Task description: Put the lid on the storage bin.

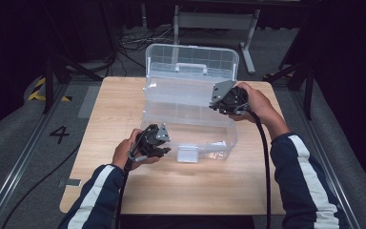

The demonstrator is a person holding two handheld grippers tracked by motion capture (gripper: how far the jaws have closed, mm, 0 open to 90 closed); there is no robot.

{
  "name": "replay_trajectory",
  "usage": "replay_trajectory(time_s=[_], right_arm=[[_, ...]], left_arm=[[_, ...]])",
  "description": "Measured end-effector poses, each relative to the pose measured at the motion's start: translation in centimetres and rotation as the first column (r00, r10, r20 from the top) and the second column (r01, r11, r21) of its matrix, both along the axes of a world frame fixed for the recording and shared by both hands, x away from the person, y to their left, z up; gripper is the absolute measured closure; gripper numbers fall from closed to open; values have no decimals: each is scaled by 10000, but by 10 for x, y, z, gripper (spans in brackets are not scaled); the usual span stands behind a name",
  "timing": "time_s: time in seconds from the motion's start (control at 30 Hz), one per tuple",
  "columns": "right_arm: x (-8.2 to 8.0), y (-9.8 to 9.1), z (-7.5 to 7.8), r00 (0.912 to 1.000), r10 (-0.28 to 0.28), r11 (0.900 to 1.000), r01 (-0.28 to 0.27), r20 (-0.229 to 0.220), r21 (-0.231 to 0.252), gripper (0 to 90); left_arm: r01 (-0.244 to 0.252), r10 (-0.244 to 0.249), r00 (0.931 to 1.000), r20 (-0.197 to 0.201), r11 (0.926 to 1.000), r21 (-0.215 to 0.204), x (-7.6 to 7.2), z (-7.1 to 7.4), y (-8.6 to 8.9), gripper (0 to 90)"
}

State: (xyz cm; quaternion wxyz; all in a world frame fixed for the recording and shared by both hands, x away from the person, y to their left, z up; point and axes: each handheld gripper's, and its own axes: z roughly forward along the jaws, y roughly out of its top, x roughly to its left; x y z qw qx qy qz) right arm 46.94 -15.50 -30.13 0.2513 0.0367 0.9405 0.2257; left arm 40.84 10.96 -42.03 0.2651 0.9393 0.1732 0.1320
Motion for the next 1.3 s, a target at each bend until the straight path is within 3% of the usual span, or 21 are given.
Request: replay_trajectory(time_s=[0.33,0.53,0.9,1.2,1.3], right_arm=[[-6,-4,-4,9999,-97,9989,100,-54,461,818],[-7,-10,-8,9998,-95,9932,118,-202,1155,815],[-13,-11,-12,9995,-259,9889,280,-167,1456,800],[-18,-15,-17,9997,-201,9816,221,-129,1897,791],[-19,-17,-20,9996,-238,9742,259,-124,2241,788]], left_arm=[[4,-5,9994,336,10000,26,-3,-2,0,603],[30,-32,9992,392,10000,37,-3,-2,0,600],[1,-4,9986,526,10000,64,-5,-2,-1,592],[-52,46,9981,620,10000,82,-6,-3,-2,580],[-79,74,9976,694,10000,59,-6,-3,-2,578]])
